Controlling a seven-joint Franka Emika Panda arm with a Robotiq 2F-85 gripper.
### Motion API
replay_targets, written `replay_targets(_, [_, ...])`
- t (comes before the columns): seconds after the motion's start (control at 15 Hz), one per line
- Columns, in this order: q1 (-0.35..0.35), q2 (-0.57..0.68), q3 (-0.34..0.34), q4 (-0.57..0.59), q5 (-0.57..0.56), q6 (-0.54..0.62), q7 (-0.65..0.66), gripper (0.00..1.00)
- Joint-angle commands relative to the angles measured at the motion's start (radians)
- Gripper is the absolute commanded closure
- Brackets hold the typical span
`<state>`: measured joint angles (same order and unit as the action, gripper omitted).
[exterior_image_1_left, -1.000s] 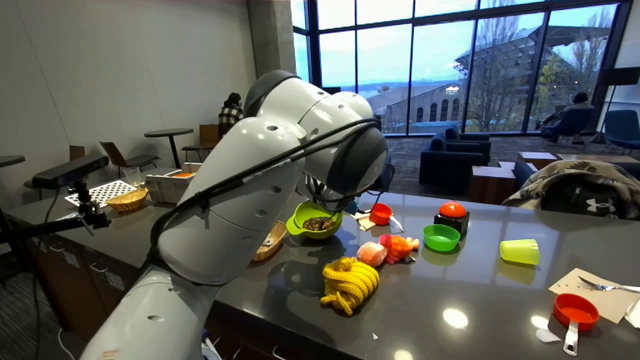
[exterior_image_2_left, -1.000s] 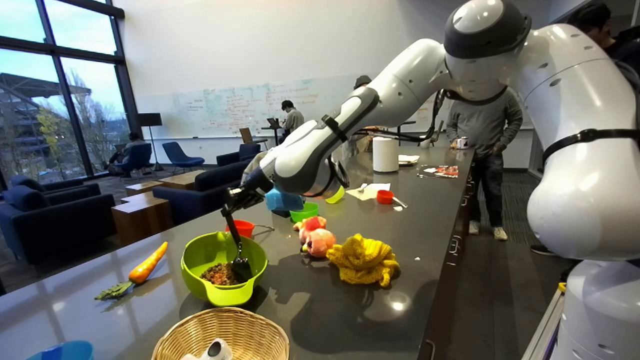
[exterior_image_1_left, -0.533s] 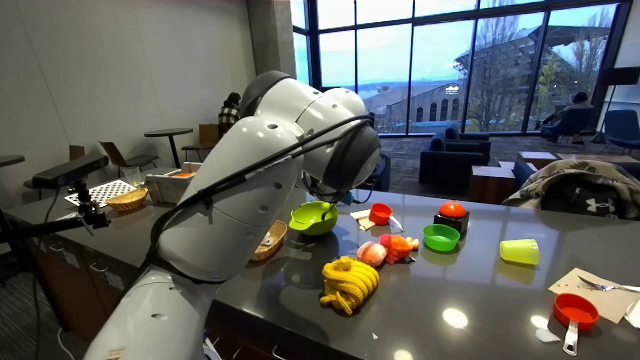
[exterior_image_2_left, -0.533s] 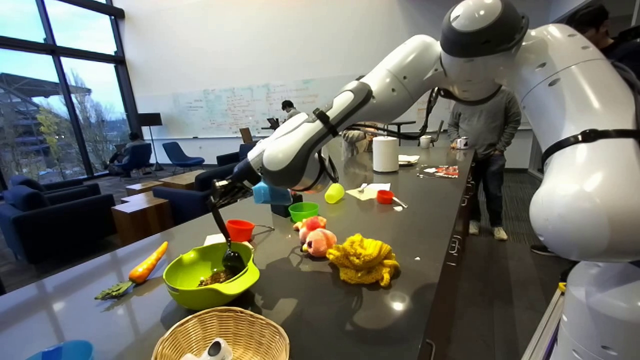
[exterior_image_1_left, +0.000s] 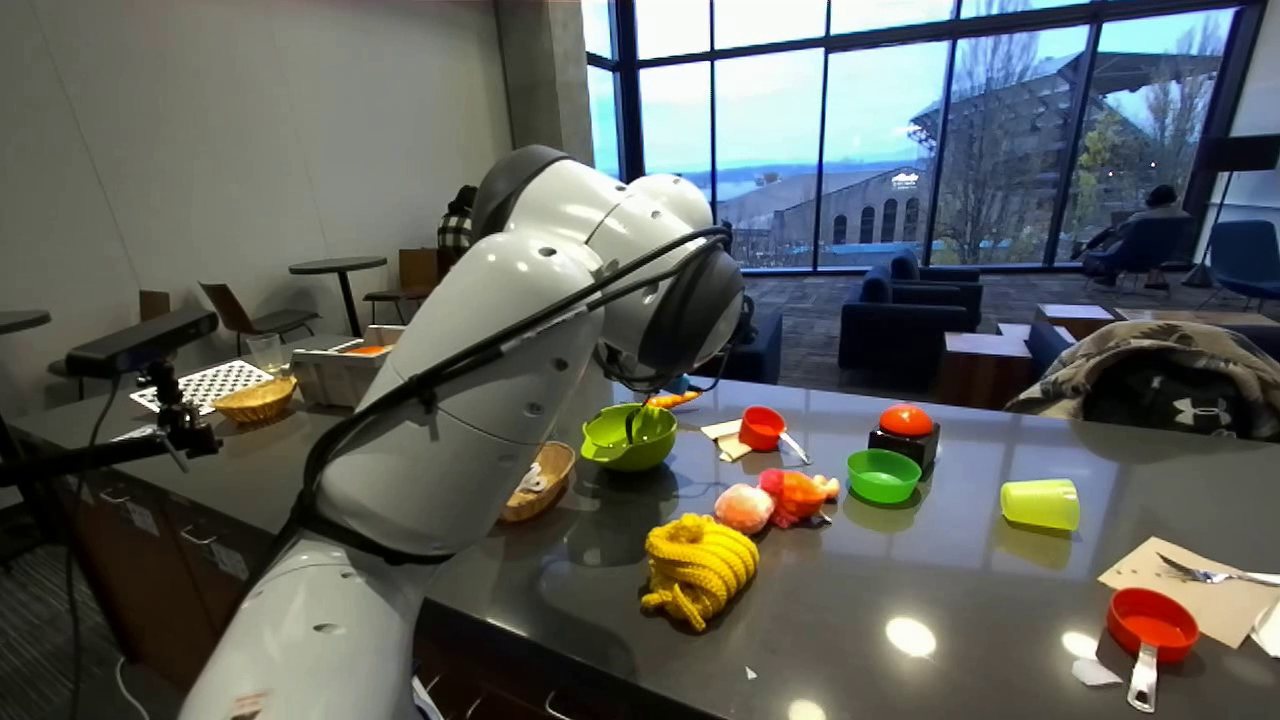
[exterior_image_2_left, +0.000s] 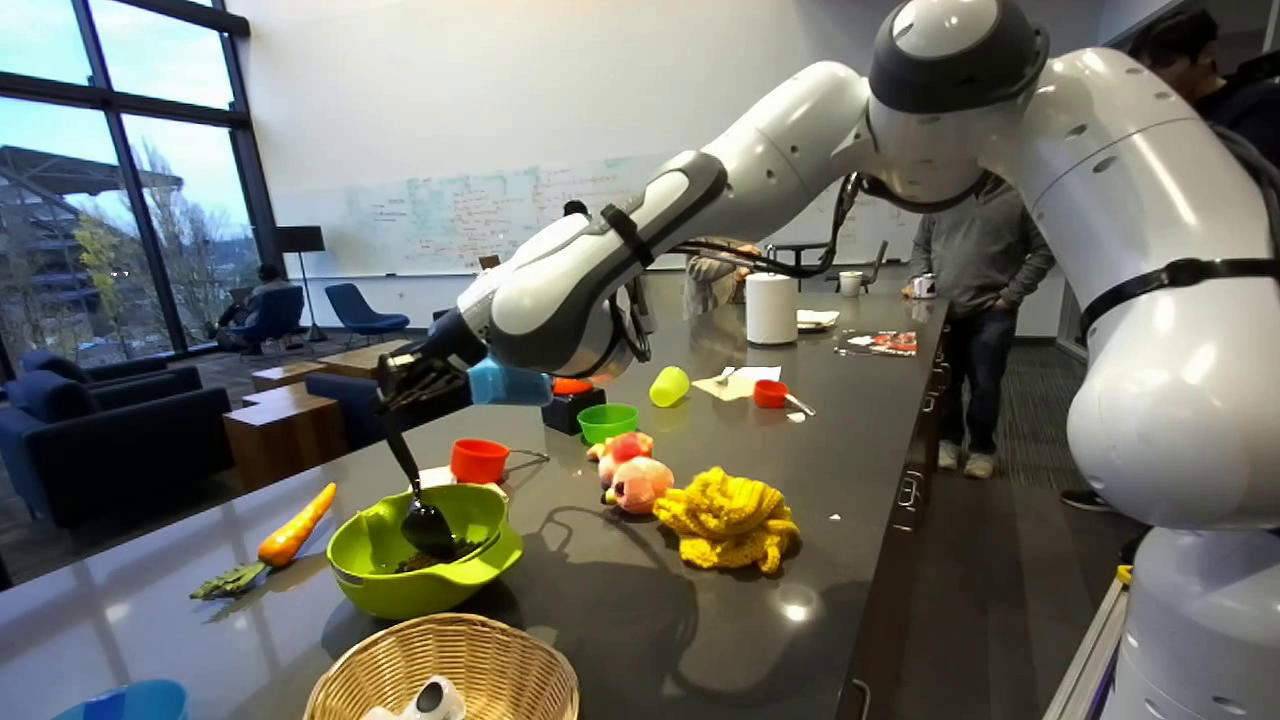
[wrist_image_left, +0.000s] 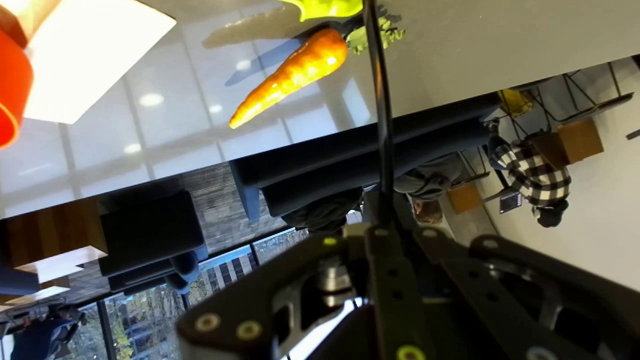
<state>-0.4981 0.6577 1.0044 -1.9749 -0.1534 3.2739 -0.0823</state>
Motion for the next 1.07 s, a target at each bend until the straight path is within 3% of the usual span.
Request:
replay_targets(0.0, [0.029,0.003,-0.007,0.016,0.000,-0.021,-0.001,0.99])
replay_targets(0.47, [0.052,0.009,-0.027,0.005,-0.001,-0.033,-0.004,0.99])
replay_targets(1.0, [0.076,0.015,-0.128,0.046,0.002,-0.046,-0.001,0.99])
